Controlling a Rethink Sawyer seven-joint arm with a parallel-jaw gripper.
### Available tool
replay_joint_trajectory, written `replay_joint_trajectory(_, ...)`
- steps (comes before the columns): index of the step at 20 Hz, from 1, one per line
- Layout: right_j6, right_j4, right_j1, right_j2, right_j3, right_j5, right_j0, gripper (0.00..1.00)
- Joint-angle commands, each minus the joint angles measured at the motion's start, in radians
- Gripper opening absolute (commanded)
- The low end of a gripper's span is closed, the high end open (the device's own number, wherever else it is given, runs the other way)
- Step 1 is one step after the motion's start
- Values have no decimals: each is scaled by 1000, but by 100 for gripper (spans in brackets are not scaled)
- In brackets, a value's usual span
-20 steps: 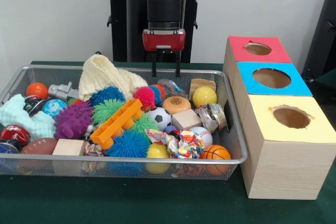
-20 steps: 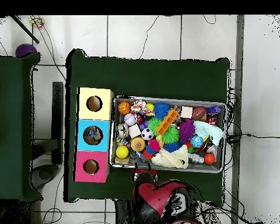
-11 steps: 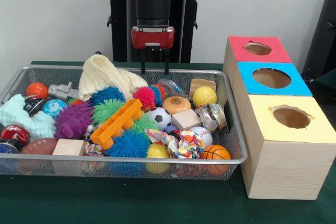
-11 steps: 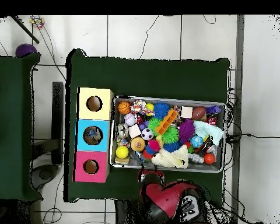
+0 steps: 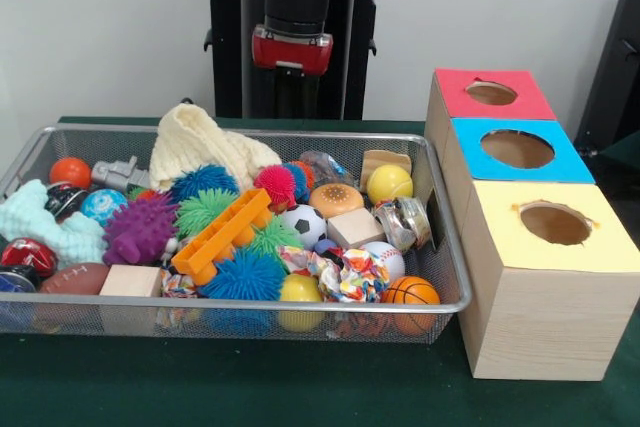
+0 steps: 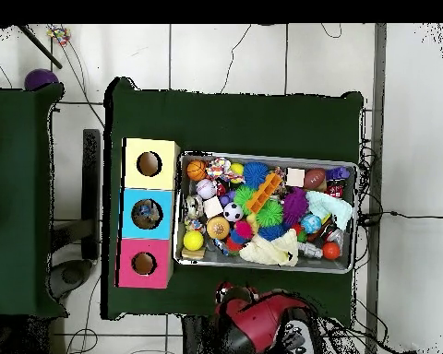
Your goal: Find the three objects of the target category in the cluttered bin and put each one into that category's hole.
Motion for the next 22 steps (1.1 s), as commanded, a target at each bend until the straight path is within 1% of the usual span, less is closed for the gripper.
replay_joint_trajectory(1,-17,7,3,117,2,106,-40,100)
replay_joint_trajectory(5,-83,-54,-9,149,-3,129,-122,100)
replay_joint_trajectory(9,-98,-92,6,153,-22,123,-144,100)
replay_joint_trajectory(11,-106,-97,-5,176,-14,136,-165,100)
replay_joint_trajectory(13,-127,-91,-56,224,19,163,-204,100)
replay_joint_trajectory(14,-145,-75,-98,257,47,189,-228,100)
replay_joint_trajectory(15,-167,-48,-148,298,76,220,-256,100)
replay_joint_trajectory(18,-249,67,-300,410,151,341,-318,100)
replay_joint_trajectory(19,-269,99,-337,429,157,379,-320,100)
replay_joint_trajectory(21,-287,148,-388,467,161,433,-324,100)
replay_joint_trajectory(22,-283,156,-394,477,153,451,-321,100)
